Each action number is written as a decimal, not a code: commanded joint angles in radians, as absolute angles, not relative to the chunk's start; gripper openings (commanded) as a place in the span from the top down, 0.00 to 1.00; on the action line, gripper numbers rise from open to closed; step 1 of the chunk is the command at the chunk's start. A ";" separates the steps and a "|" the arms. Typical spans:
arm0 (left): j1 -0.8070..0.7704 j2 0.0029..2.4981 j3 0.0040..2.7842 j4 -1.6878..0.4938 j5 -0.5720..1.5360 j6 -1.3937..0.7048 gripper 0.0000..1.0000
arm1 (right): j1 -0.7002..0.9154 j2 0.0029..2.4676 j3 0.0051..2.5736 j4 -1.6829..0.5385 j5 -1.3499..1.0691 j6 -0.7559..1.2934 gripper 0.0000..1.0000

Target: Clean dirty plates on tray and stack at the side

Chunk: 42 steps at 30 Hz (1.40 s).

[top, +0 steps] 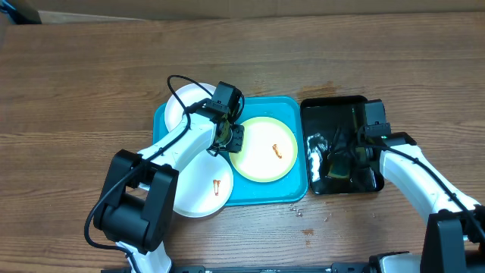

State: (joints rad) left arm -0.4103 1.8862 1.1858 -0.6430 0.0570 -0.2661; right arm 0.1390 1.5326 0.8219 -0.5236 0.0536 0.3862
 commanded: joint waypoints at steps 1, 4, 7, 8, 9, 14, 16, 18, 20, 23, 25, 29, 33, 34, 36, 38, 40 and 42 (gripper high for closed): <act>-0.407 1.896 1.184 -0.648 0.101 -0.262 0.62 | 0.141 1.567 0.818 -0.513 0.086 0.377 0.36; -0.407 1.896 1.184 -0.648 0.105 -0.262 0.63 | 0.141 1.584 0.818 -0.513 0.086 0.377 0.43; -0.407 1.896 1.184 -0.649 0.105 -0.262 0.65 | 0.141 1.592 0.818 -0.509 0.086 0.377 0.46; -0.407 1.896 1.184 -0.649 0.105 -0.262 0.65 | 0.141 1.594 0.818 -0.508 0.086 0.377 0.46; -0.407 1.896 1.184 -0.649 0.105 -0.262 0.65 | 0.141 1.596 0.818 -0.506 0.087 0.377 0.43; -0.407 1.896 1.184 -0.648 0.113 -0.262 0.64 | 0.141 1.598 0.818 -0.502 0.054 0.373 0.25; -0.407 1.896 1.184 -0.645 0.131 -0.261 0.64 | 0.141 1.598 0.818 -0.490 -0.015 0.312 0.22; -0.407 1.896 1.184 -0.644 0.131 -0.262 0.64 | 0.141 1.598 0.818 -0.479 -0.049 0.251 0.22; -0.407 1.896 1.184 -0.643 0.131 -0.262 0.63 | 0.141 1.598 0.818 -0.481 -0.038 0.250 0.22; -0.407 1.896 1.184 -0.643 0.131 -0.261 0.64 | 0.141 1.598 0.818 -0.492 -0.035 0.250 0.25; -0.407 1.896 1.184 -0.643 0.131 -0.261 0.63 | 0.141 1.598 0.818 -0.502 -0.034 0.250 0.29; -0.407 1.896 1.184 -0.643 0.131 -0.261 0.63 | 0.141 1.606 0.815 -0.512 -0.002 0.250 0.39; -0.407 1.896 1.184 -0.643 0.131 -0.261 0.60 | 0.141 1.633 0.807 -0.514 0.053 0.262 0.38; -0.407 1.896 1.184 -0.643 0.131 -0.261 0.60 | 0.141 1.640 0.807 -0.514 0.060 0.262 0.39; -0.407 1.896 1.184 -0.643 0.131 -0.261 0.60 | 0.141 1.642 0.807 -0.509 0.069 0.262 0.66; -0.407 1.896 1.184 -0.642 0.131 -0.261 0.60 | 0.141 1.642 0.807 -0.500 0.070 0.262 0.96; -0.407 1.896 1.184 -0.642 0.131 -0.261 0.60 | 0.141 1.642 0.809 -0.493 0.070 0.262 0.96; -0.407 1.896 1.184 -0.641 0.131 -0.261 0.59 | 0.141 1.642 0.831 -0.537 0.069 0.262 0.44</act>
